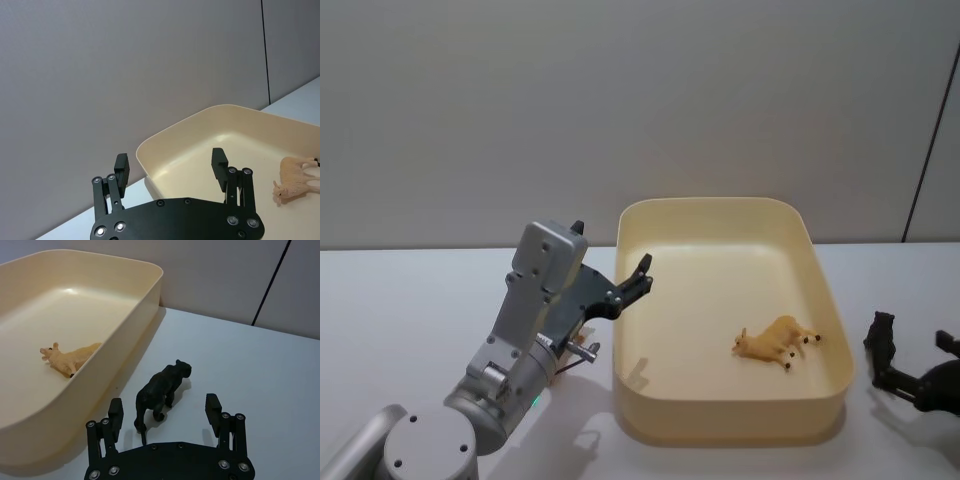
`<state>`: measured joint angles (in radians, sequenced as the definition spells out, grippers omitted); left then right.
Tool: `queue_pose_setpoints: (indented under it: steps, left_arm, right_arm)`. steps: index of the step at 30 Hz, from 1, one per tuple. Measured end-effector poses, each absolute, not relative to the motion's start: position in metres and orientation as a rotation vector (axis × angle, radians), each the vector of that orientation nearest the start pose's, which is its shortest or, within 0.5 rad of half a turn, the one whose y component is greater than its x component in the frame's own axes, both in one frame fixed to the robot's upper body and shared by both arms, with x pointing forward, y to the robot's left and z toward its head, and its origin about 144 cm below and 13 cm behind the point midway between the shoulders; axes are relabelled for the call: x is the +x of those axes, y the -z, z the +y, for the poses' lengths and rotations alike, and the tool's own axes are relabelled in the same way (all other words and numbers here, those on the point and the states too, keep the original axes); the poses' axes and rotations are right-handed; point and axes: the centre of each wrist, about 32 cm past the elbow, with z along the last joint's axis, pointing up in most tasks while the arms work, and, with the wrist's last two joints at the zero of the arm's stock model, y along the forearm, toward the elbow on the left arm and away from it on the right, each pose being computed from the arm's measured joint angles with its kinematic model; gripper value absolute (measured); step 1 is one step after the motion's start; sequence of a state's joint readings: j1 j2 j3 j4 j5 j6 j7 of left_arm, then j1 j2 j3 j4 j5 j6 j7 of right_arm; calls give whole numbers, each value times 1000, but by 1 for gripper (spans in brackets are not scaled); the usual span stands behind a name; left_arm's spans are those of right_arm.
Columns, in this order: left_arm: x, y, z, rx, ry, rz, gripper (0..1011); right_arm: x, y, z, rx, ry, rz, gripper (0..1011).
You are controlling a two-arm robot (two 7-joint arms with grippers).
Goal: Pick up the toy alternately with two hands and place it into the central storage box.
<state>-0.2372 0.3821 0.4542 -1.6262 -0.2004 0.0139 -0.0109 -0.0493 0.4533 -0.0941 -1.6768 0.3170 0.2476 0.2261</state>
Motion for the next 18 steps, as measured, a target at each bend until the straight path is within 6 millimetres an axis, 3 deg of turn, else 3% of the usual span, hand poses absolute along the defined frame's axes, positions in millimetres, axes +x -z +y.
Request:
queue_pose_setpoints:
  steps: [18]
  left_arm:
    - [492, -1204, 198, 61, -1124, -268, 1001]
  right_arm:
    - [476, -1151, -293, -319, 1227, 100, 1001]
